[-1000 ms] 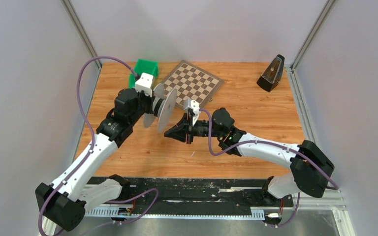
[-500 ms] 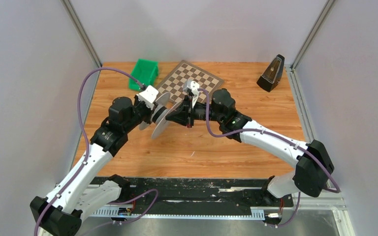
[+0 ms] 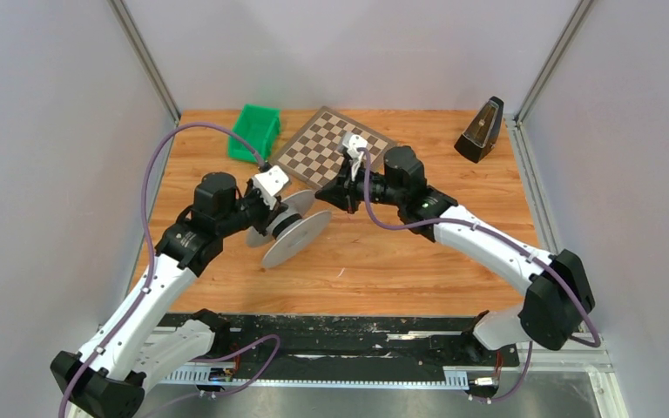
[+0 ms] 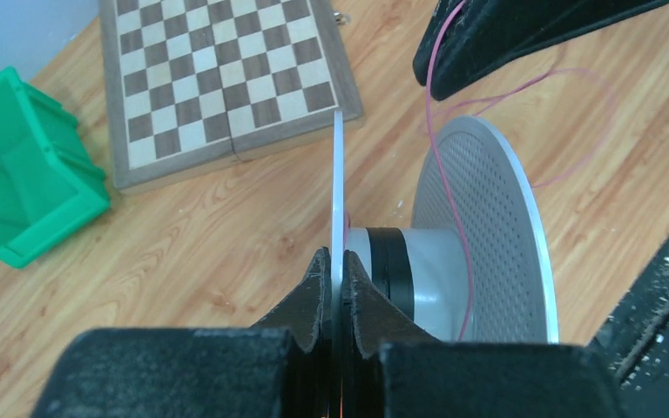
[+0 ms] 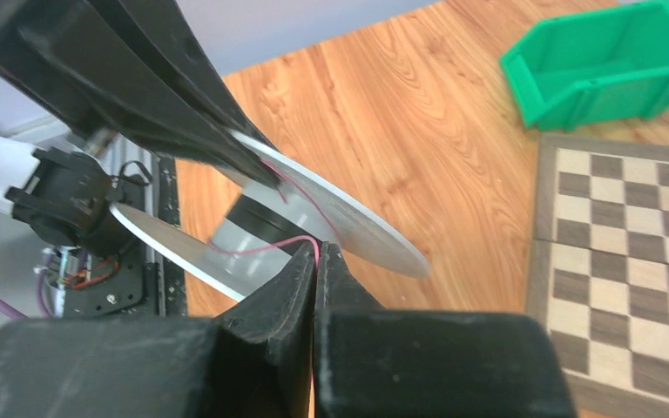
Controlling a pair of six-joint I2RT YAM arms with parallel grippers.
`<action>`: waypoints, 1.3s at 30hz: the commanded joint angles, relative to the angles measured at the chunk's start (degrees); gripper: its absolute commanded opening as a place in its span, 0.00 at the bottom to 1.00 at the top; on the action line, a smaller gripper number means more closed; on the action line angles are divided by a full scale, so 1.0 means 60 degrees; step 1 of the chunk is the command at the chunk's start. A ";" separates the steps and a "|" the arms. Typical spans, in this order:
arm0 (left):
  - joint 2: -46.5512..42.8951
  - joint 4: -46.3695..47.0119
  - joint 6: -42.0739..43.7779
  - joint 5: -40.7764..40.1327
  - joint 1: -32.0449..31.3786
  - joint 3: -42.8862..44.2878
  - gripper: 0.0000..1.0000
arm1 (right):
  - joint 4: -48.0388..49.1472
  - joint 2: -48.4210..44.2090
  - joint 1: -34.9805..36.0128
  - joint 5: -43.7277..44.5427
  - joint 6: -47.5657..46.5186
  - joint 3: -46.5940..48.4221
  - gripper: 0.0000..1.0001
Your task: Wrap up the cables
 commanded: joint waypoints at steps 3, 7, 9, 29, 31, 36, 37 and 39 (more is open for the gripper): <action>-0.0287 -0.0218 -0.1003 0.1327 0.0226 0.1442 0.00 | -0.0448 -0.1627 -0.0131 0.1750 -0.1307 -0.0999 0.01; -0.0192 -0.0285 -0.2061 0.2411 0.0659 0.2039 0.00 | -0.0432 -0.2239 -0.0224 0.2160 -0.1495 -0.1748 0.03; -0.0260 -0.0051 -0.2715 0.2707 0.0784 0.2164 0.00 | -0.0378 -0.2428 -0.0250 0.2207 -0.1441 -0.2056 0.03; -0.1208 0.3672 -0.8745 0.2448 0.0966 0.2094 0.00 | 0.5994 -0.2304 -0.0223 -0.0442 0.0896 -0.5878 0.12; -0.1319 0.3795 -0.8960 0.2210 0.0964 0.1948 0.00 | 0.6558 -0.2056 -0.0197 -0.0470 0.1189 -0.6063 0.17; -0.1529 0.3778 -0.9130 0.1555 0.0976 0.1875 0.00 | 0.7155 -0.1426 -0.0142 -0.0442 0.1461 -0.6229 0.23; -0.1560 0.3795 -0.9186 0.1511 0.0970 0.1884 0.00 | 0.7248 -0.1324 -0.0128 -0.0464 0.1488 -0.6254 0.24; -0.1605 0.3852 -0.9282 0.1386 0.0964 0.1901 0.00 | 0.7318 -0.1121 -0.0119 -0.0443 0.1489 -0.6289 0.26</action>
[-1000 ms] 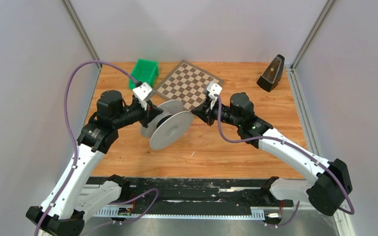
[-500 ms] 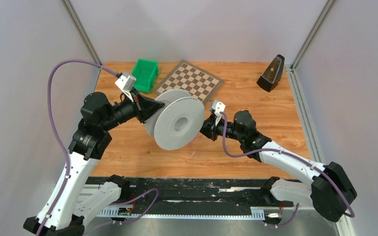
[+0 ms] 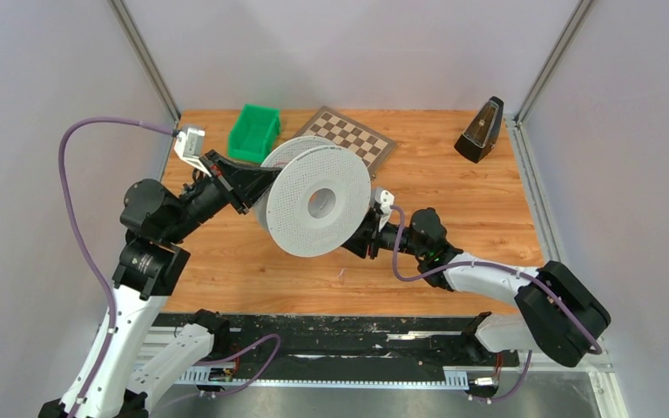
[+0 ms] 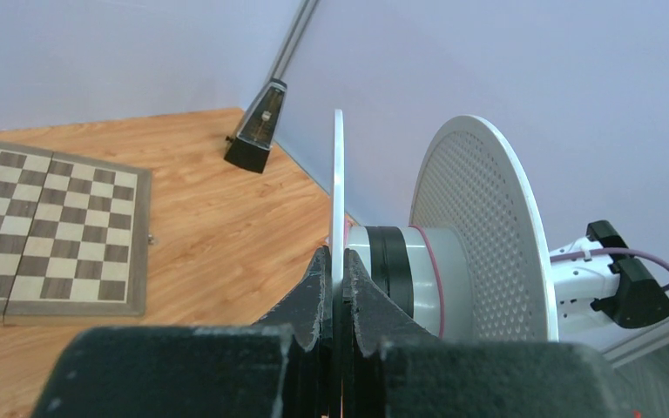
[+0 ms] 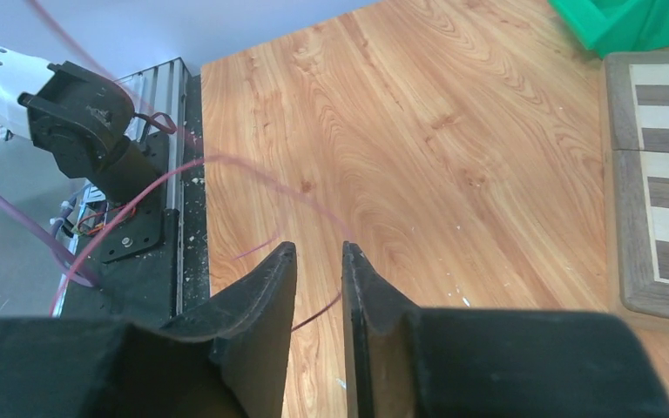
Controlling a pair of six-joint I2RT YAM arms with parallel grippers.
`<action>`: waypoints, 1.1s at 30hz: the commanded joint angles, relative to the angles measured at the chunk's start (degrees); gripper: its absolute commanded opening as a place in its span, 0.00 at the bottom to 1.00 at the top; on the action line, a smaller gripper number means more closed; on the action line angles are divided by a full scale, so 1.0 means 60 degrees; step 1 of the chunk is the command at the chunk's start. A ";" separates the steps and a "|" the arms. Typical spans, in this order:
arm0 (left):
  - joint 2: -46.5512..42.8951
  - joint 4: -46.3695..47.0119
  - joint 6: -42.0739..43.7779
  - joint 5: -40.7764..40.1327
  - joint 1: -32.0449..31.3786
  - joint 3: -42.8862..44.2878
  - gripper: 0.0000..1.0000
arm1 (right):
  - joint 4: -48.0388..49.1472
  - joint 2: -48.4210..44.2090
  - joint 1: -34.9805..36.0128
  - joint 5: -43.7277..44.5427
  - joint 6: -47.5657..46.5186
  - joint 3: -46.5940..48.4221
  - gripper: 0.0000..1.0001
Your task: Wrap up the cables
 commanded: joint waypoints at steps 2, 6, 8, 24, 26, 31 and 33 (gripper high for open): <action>-0.0211 0.1199 -0.0761 -0.0538 0.0046 0.0113 0.00 | 0.1320 0.0519 0.0096 -0.0226 0.0388 -0.0104 0.26; -0.0202 0.1316 -0.0923 -0.0545 0.0040 0.0073 0.00 | 0.1717 0.0885 0.0178 -0.0343 0.0526 -0.0207 0.20; -0.0194 0.1334 -0.0934 -0.0607 0.0053 0.0036 0.00 | 0.1881 0.1013 0.0241 -0.0361 0.0618 -0.0257 0.20; 0.0083 0.0877 0.0134 -0.1940 0.0046 0.0441 0.00 | 0.2399 0.3110 0.1337 -0.0069 0.1842 -0.0015 0.17; 0.0147 0.0940 0.0196 -0.2197 0.0054 0.0505 0.00 | 0.2385 0.3443 0.1518 -0.0014 0.1996 0.0086 0.17; 0.0308 0.1183 0.0285 -0.2694 0.0038 0.0620 0.00 | 0.2169 0.3957 0.2144 0.0502 0.1980 0.0177 0.17; 0.0404 0.1186 0.0403 -0.2849 0.0038 0.0732 0.00 | 0.1947 0.4152 0.2335 0.0730 0.1977 0.0222 0.18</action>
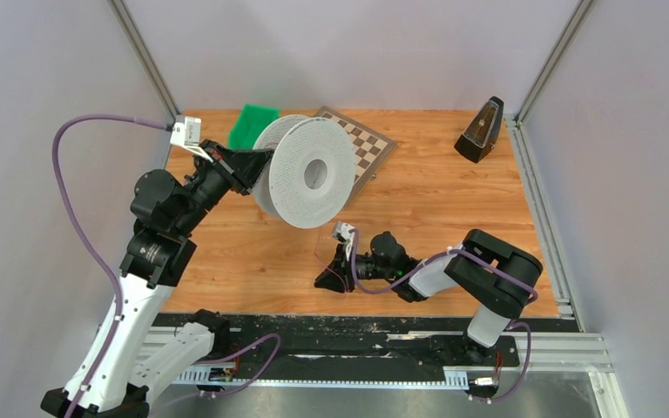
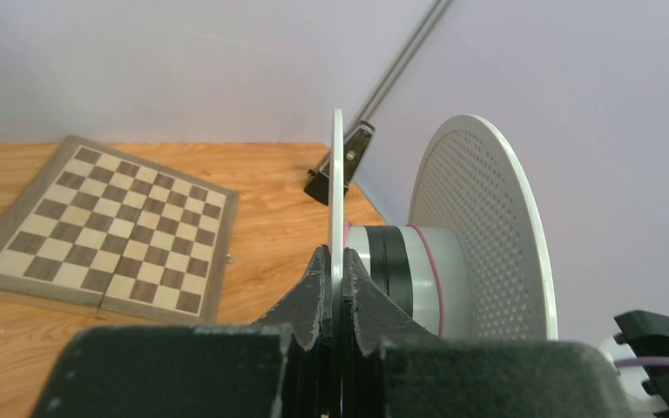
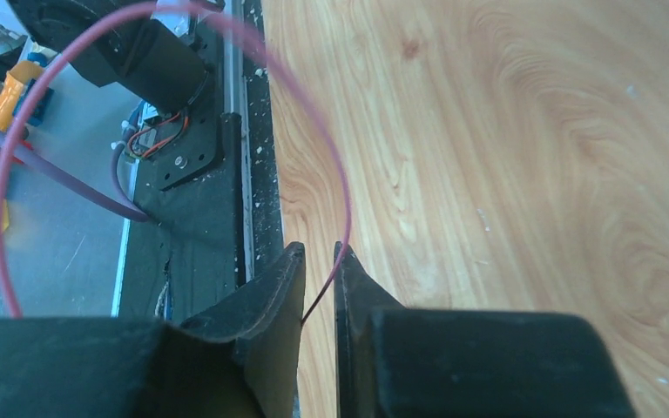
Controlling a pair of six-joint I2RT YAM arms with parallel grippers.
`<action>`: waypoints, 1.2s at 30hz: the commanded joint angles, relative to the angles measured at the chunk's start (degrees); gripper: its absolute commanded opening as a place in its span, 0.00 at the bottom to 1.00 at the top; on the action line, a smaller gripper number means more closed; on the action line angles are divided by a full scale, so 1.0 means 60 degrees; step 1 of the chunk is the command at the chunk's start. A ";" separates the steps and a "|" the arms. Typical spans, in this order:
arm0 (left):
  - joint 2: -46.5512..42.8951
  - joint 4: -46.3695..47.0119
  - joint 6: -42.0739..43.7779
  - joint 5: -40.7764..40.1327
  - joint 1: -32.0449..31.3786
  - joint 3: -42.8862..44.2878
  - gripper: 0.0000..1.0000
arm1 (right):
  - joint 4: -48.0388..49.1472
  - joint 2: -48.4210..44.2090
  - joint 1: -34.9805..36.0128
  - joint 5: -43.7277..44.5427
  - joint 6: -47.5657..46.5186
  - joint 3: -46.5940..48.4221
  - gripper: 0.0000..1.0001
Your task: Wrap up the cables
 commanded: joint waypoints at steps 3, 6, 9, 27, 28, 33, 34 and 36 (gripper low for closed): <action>0.0035 0.0932 0.0376 -0.0989 0.0051 0.0911 0.00 | -0.0022 0.0517 0.0570 0.0732 0.0273 0.0249 0.18; 0.0038 0.0905 0.0581 -0.1333 0.0044 0.1057 0.00 | 0.0014 0.0676 0.0774 0.0903 0.0287 0.0122 0.18; 0.0083 0.0756 0.0811 -0.1619 0.0041 0.1207 0.00 | 0.0007 0.0797 0.0941 0.0935 0.0255 0.0070 0.18; 0.0430 0.0270 0.1558 -0.4896 0.0049 0.0816 0.00 | -0.3364 -0.2277 0.2410 0.3136 -0.1360 0.0370 0.00; 0.0459 0.0235 0.1663 -0.4997 0.0051 0.0794 0.00 | -0.3645 -0.2567 0.2533 0.3296 -0.1469 0.0448 0.00; 0.0837 0.0024 0.2683 -0.5295 0.0039 0.0567 0.00 | -0.5250 -0.3987 0.2795 0.3894 -0.1792 0.1187 0.00; 0.0890 -0.0012 0.2863 -0.5313 0.0039 0.0537 0.00 | -0.5595 -0.4221 0.2825 0.3936 -0.1888 0.1368 0.00; 0.1031 -0.0138 0.3353 -0.5602 -0.0018 0.0410 0.00 | -0.6318 -0.4624 0.2860 0.3820 -0.2072 0.1912 0.00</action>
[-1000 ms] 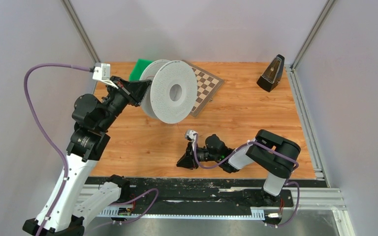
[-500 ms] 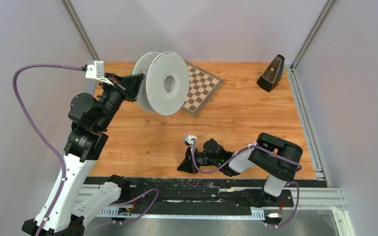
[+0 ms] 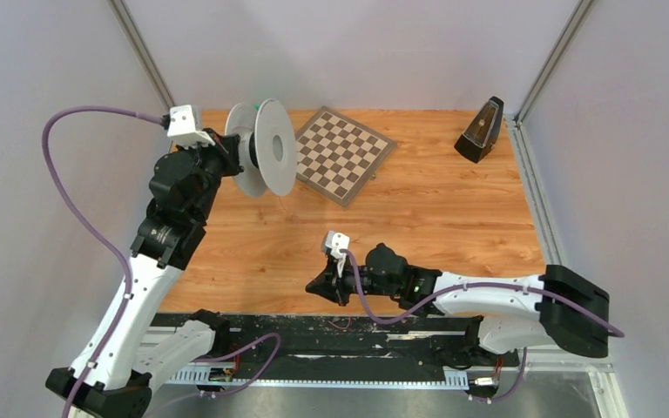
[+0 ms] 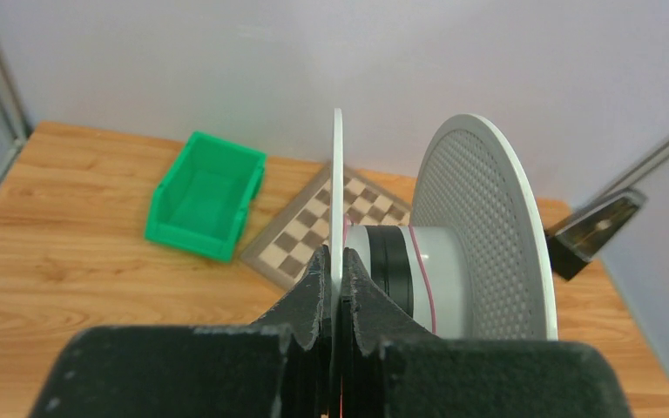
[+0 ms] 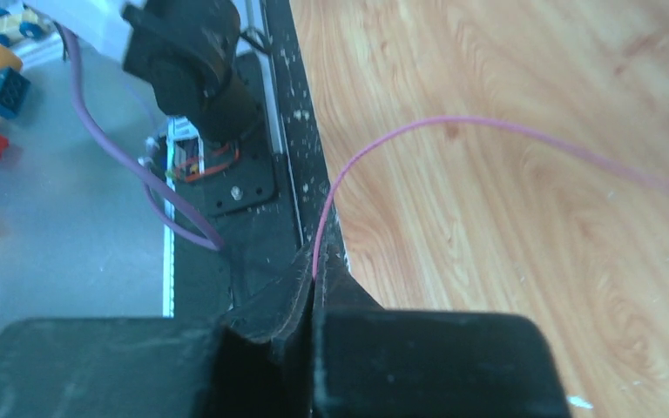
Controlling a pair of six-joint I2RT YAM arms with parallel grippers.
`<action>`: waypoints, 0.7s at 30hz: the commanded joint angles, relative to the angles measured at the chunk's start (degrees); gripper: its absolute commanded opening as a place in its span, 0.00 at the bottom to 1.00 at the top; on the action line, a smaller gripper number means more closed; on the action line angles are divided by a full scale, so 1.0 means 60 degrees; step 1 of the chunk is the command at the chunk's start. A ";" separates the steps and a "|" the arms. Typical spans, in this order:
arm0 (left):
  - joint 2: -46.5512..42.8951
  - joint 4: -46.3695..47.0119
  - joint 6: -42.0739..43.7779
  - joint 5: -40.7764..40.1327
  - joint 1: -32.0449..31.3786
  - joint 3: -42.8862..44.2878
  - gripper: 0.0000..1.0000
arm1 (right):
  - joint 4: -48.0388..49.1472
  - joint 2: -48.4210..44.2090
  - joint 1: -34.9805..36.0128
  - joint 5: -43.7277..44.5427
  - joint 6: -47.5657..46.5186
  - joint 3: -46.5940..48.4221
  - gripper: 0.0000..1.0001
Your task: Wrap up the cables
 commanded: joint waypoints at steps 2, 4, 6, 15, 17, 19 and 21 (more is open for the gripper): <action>0.0202 0.0373 0.1369 -0.1174 -0.0112 -0.0249 0.00 | -0.2402 -0.1011 0.0117 0.0340 -0.0784 0.1627 0.00; 0.0260 0.0114 0.1724 -0.1330 -0.0337 -0.0412 0.00 | -0.3128 -0.1110 0.0117 0.0256 -0.1057 0.2175 0.00; 0.0319 -0.0100 0.2135 -0.1802 -0.0807 -0.0618 0.00 | -0.3669 -0.1174 0.0132 0.0135 -0.1269 0.2647 0.00; 0.0532 -0.0581 0.2985 -0.2321 -0.2139 -0.1292 0.00 | -0.4381 -0.1506 0.0125 0.0136 -0.2381 0.4518 0.00; 0.0439 -0.0809 0.2985 -0.1761 -0.2297 -0.1304 0.00 | -0.4413 -0.1450 0.0073 0.0273 -0.2741 0.4909 0.00; 0.0312 -0.0939 0.3124 -0.1649 -0.2579 -0.1363 0.00 | -0.4454 -0.1354 -0.0032 0.0544 -0.2891 0.5351 0.00; 0.0155 -0.0971 0.3376 -0.1686 -0.2867 -0.1507 0.00 | -0.4484 -0.1233 -0.0269 0.0659 -0.2930 0.5717 0.00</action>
